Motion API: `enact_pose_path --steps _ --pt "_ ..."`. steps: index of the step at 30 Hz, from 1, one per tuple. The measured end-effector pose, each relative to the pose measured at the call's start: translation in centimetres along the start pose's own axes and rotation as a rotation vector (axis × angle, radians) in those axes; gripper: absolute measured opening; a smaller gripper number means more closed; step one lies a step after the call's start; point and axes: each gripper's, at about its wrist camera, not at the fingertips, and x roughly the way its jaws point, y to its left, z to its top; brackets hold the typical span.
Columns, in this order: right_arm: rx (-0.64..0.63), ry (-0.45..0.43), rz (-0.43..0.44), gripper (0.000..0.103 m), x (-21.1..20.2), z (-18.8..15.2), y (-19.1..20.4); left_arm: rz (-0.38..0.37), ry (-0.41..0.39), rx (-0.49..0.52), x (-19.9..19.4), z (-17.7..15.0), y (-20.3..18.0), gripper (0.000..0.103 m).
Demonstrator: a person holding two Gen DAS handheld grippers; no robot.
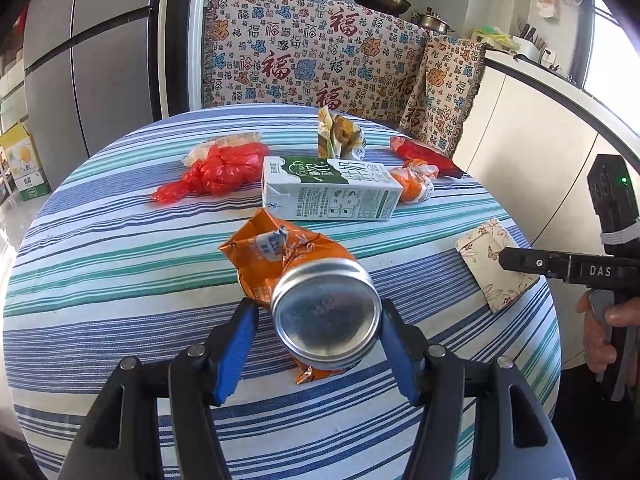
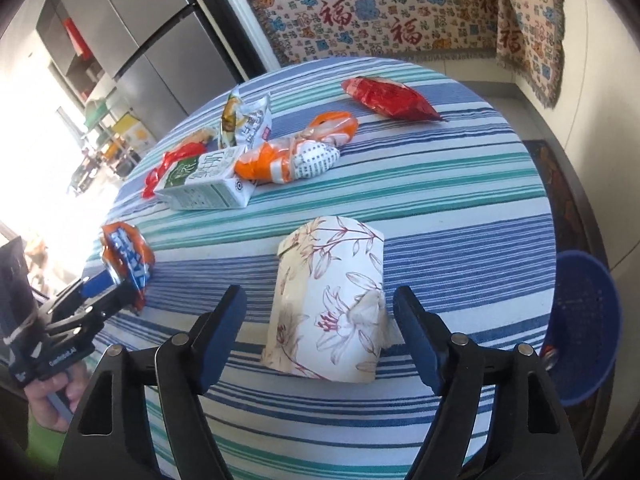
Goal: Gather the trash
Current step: 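Hold the silver can in the left gripper while the right gripper grasps the white paper cup, then carry the can and paper cup over the blue wastebasket and open both grippers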
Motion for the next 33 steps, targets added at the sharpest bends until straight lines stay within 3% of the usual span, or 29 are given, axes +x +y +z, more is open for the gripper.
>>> enact_pose_path --steps 1,2,3,11,18,33 --pt "0.011 0.025 0.000 0.072 0.4 0.1 -0.2 0.000 0.000 0.000 0.0 0.0 0.0 0.062" --pt "0.010 0.034 0.000 0.055 0.5 0.1 -0.2 0.001 0.000 0.002 0.0 0.0 0.0 0.062" --pt "0.004 0.025 -0.003 0.054 0.4 0.1 -0.1 0.003 -0.001 0.007 -0.1 0.0 0.0 0.062" --pt "-0.087 -0.054 -0.059 0.053 -2.0 -0.9 2.0 -0.015 -0.028 0.025 -1.0 0.1 -0.6 0.062" --pt "-0.130 -0.102 -0.051 0.053 -3.9 -1.4 3.1 -0.041 -0.051 0.026 -1.8 0.4 -1.6 0.062" --pt "-0.141 -0.118 -0.046 0.054 -4.6 -2.4 3.1 -0.051 -0.049 0.070 -2.3 1.1 -5.1 0.062"
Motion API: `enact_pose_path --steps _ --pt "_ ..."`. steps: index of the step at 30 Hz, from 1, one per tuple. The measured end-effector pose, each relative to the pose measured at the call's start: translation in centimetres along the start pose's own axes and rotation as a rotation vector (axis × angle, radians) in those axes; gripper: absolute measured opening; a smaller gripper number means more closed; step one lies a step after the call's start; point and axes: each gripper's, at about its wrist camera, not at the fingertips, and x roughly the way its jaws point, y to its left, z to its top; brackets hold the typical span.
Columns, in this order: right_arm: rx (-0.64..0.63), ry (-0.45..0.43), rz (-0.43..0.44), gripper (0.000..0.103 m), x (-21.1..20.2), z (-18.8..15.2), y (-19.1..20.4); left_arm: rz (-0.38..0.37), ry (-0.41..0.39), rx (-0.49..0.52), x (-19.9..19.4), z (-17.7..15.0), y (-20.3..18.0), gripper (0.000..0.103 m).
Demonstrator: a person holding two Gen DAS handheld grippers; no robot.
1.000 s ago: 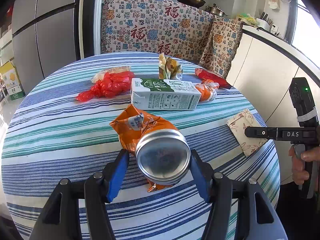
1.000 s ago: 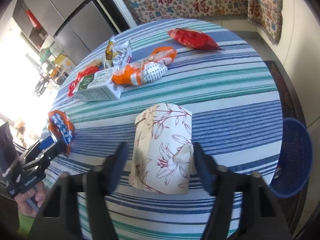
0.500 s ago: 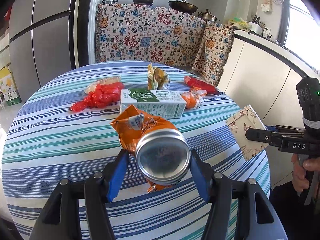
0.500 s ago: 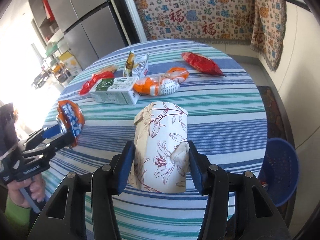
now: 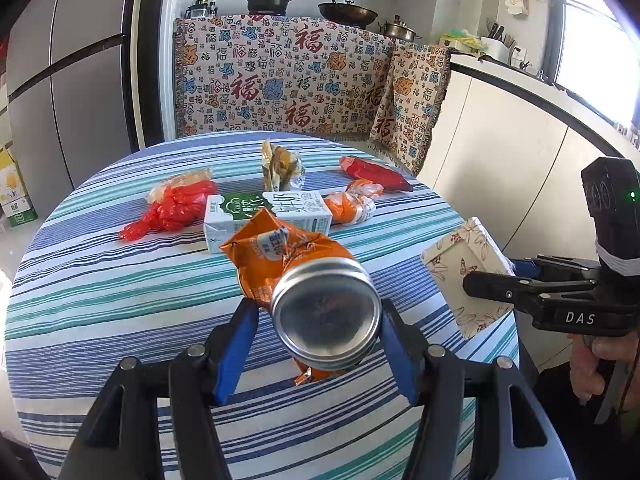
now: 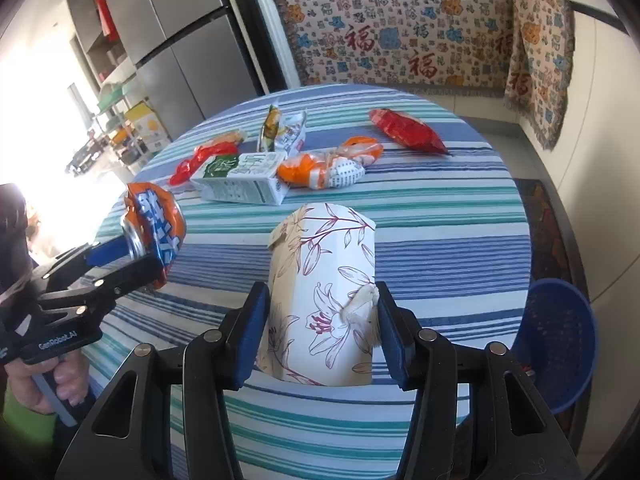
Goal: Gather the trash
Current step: 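Carry the can and paper cup over the blue wastebasket and open both grippers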
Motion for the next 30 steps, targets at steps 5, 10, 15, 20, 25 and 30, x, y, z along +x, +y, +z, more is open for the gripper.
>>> enact_pose_path --steps 5,10,15,20,25,30 --pt "0.009 -0.011 -0.004 0.054 -0.4 0.1 -0.5 -0.013 0.002 0.011 0.0 0.2 -0.9 0.062" --pt "0.015 -0.024 -0.003 0.054 -0.9 0.0 -0.8 -0.020 0.008 0.026 0.3 0.6 -2.2 0.062" --pt "0.030 -0.033 -0.010 0.054 -1.3 -0.1 -1.5 -0.030 0.023 0.031 0.8 0.8 -3.3 0.062" --pt "0.056 -0.045 -0.014 0.054 -1.9 -0.3 -2.7 -0.050 0.032 0.045 1.2 1.3 -4.6 0.062" --pt "0.112 -0.073 -0.033 0.054 -3.7 -0.2 -5.7 -0.096 0.041 0.066 1.9 2.3 -7.0 0.062" --pt "0.149 -0.090 -0.126 0.054 -6.5 0.0 -10.7 -0.175 0.046 0.113 3.0 3.9 -11.3 0.062"
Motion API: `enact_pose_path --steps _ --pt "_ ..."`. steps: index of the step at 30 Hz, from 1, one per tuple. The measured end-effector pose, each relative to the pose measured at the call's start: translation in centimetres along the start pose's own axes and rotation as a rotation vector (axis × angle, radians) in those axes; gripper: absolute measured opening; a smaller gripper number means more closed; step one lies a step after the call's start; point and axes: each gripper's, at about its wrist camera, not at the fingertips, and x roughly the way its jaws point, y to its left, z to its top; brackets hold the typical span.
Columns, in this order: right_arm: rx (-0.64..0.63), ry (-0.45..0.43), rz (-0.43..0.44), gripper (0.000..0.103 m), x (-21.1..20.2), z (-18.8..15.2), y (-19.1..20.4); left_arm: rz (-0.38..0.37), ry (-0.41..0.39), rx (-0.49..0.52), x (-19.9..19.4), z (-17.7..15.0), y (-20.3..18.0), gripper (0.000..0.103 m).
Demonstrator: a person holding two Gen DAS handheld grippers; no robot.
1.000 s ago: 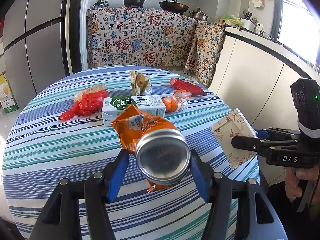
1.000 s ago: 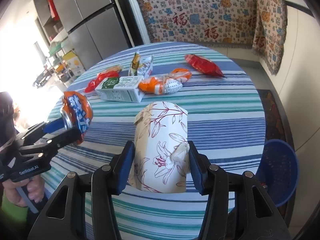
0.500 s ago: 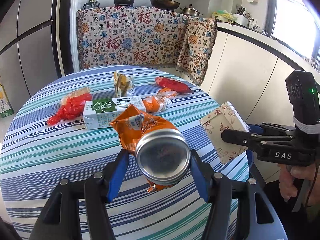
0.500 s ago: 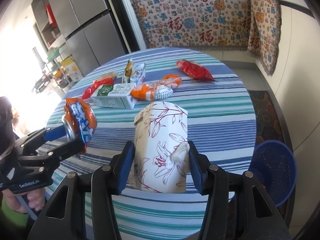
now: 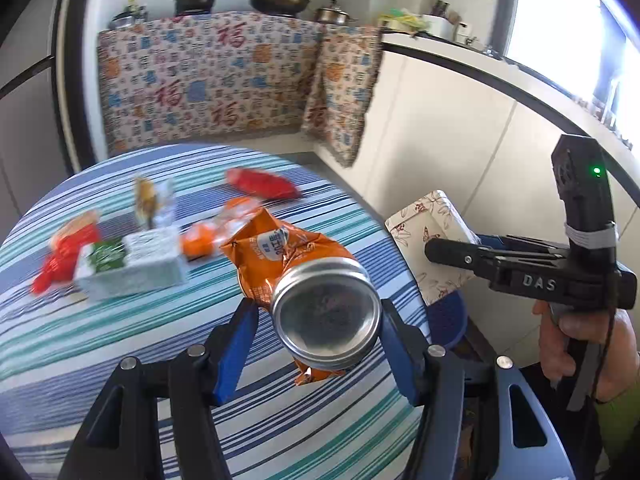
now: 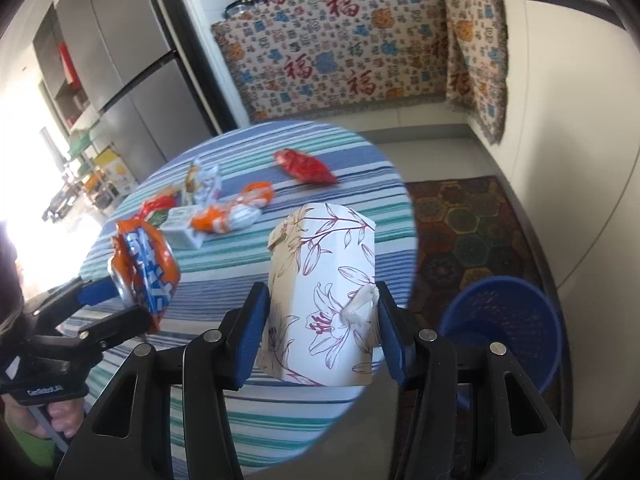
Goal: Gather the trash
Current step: 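Carry the can and paper cup over the blue wastebasket and open both grippers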
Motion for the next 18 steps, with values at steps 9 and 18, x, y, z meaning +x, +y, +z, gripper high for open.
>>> enact_pose_path --steps 9,18 --pt "0.087 0.005 -0.150 0.054 -2.5 1.9 -10.9 -0.172 0.039 0.061 6.5 5.2 -7.9 0.062" --pt "0.190 0.041 -0.254 0.054 -1.2 0.5 -19.9 -0.232 0.105 0.109 14.7 7.3 -14.5 0.062"
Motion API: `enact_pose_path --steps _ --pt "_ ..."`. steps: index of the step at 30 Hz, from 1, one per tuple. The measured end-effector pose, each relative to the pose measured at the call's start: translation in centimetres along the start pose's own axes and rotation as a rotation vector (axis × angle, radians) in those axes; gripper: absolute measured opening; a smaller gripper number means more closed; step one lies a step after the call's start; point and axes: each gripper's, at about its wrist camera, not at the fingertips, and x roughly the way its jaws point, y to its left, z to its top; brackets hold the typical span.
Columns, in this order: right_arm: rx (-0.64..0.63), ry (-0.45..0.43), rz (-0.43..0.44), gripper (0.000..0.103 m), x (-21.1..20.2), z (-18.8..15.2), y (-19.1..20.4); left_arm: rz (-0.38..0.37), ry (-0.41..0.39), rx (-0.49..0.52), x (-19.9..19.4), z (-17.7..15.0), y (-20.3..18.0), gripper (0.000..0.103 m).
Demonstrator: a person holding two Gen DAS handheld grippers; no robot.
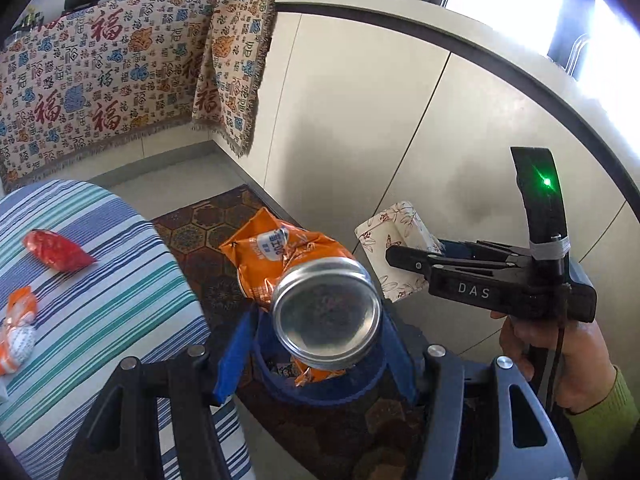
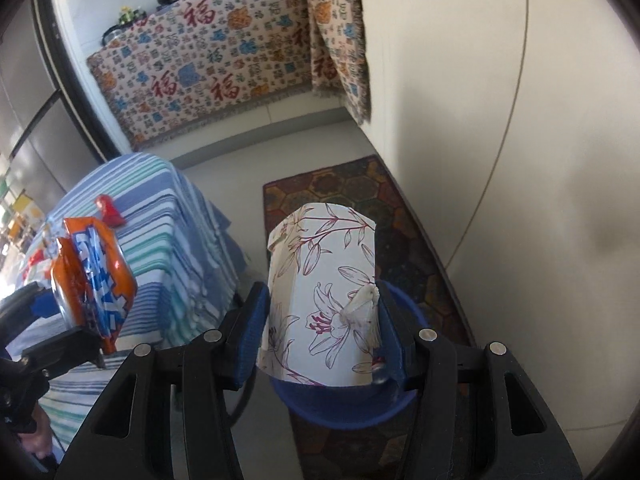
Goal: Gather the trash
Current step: 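Carry the can and paper cup over the blue wastebasket and open both grippers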
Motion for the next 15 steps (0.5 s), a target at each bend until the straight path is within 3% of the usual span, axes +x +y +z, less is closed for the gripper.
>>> enact_pose_path --steps 9,15 --pt "0.058 0.048 -0.028 0.054 1.7 -1.1 -4.0 -0.031 0.077 0.030 7.3 0.1 -2.4 0.062" --pt "0.091 0.049 -0.028 0.054 2.1 -0.5 -4.9 -0.039 0.116 0.041 10.1 -0.3 -2.9 0.062"
